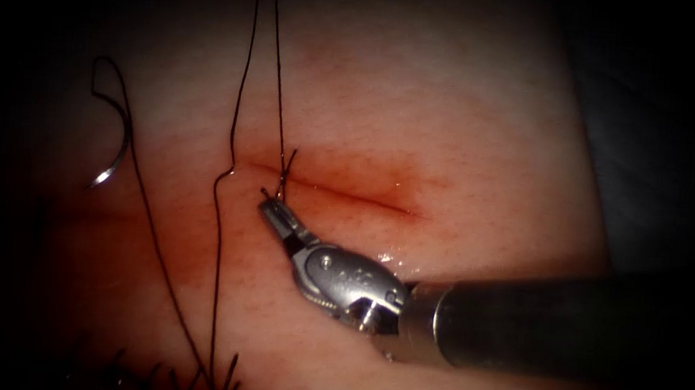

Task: Wound Closure
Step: Cut the suture with the right gripper.

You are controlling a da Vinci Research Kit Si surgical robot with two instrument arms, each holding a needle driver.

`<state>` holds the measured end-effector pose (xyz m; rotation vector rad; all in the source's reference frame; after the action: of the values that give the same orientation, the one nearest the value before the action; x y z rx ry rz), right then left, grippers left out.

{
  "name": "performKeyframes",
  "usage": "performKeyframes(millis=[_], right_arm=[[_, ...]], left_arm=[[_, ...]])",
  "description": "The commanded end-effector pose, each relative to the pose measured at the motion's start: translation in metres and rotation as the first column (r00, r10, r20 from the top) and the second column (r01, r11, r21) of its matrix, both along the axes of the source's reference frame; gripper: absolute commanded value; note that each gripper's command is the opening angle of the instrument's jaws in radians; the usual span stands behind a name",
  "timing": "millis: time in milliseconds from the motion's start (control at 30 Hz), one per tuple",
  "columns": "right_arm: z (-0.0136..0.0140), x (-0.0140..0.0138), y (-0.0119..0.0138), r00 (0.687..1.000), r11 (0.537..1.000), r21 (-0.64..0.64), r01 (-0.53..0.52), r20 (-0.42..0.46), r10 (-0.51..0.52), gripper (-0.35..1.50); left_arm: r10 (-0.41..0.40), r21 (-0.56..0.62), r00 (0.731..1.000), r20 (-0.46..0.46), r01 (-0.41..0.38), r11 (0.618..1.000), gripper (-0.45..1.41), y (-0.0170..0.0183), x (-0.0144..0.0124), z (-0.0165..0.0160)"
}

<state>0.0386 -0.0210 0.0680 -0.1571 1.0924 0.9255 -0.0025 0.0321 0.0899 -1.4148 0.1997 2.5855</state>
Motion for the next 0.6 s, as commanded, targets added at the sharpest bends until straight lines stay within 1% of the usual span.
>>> performKeyframes(millis=[33,67,100,133,233,333,400,467,600], right_arm=[[0.0003,0.0006,0.0005,0.998,0.998,-0.024,0.052,0.024,-0.051,0.83],[0.0002,0.0006,0.0006,0.997,0.997,-0.037,0.072,0.043,-0.07,0.94],[-0.0002,0.0007,0.001,0.992,0.992,-0.072,0.108,0.071,-0.102,1.26],[-0.0006,0.0007,0.0013,0.988,0.985,-0.094,0.141,0.083,-0.134,1.41],[-0.0018,0.0005,0.002,0.98,0.977,-0.107,0.186,0.085,-0.178,1.47],[-0.0044,-0.0009,0.0028,0.974,0.97,-0.097,0.225,0.046,-0.222,1.47],[-0.0054,-0.0019,0.0033,0.97,0.965,-0.094,0.244,0.028,-0.242,1.47],[-0.0062,-0.0028,0.0039,0.97,0.968,-0.071,0.241,0.003,-0.242,1.47],[-0.0074,-0.0049,0.0053,0.97,0.971,-0.024,0.238,-0.04,-0.238,1.47]], left_arm=[[0.0,0.006,1.0,0.003,0.0,1.0,-0.45,0.0001,-0.0003,0.0001],[0.009,0.011,1.0,-0.001,-0.009,1.0,-0.45,-0.0002,-0.0002,-0.0002],[0.019,0.017,1.0,-0.006,-0.019,1.0,-0.45,-0.0011,0.0003,-0.0012],[0.024,0.022,1.0,-0.007,-0.024,0.999,-0.45,-0.0019,0.0008,-0.0022],[0.035,0.034,0.999,-0.009,-0.034,0.999,-0.45,-0.0031,0.0019,-0.0044],[0.045,0.05,0.999,-0.014,-0.044,0.998,-0.45,-0.0046,0.0031,-0.0073],[0.049,0.057,0.999,-0.016,-0.048,0.997,-0.45,-0.0052,0.0037,-0.0087],[0.036,0.063,0.999,-0.013,-0.035,0.997,-0.45,-0.0057,0.0041,-0.0101],[0.035,0.047,0.999,-0.016,-0.035,0.998,-0.45,-0.0066,0.0047,-0.0127]])
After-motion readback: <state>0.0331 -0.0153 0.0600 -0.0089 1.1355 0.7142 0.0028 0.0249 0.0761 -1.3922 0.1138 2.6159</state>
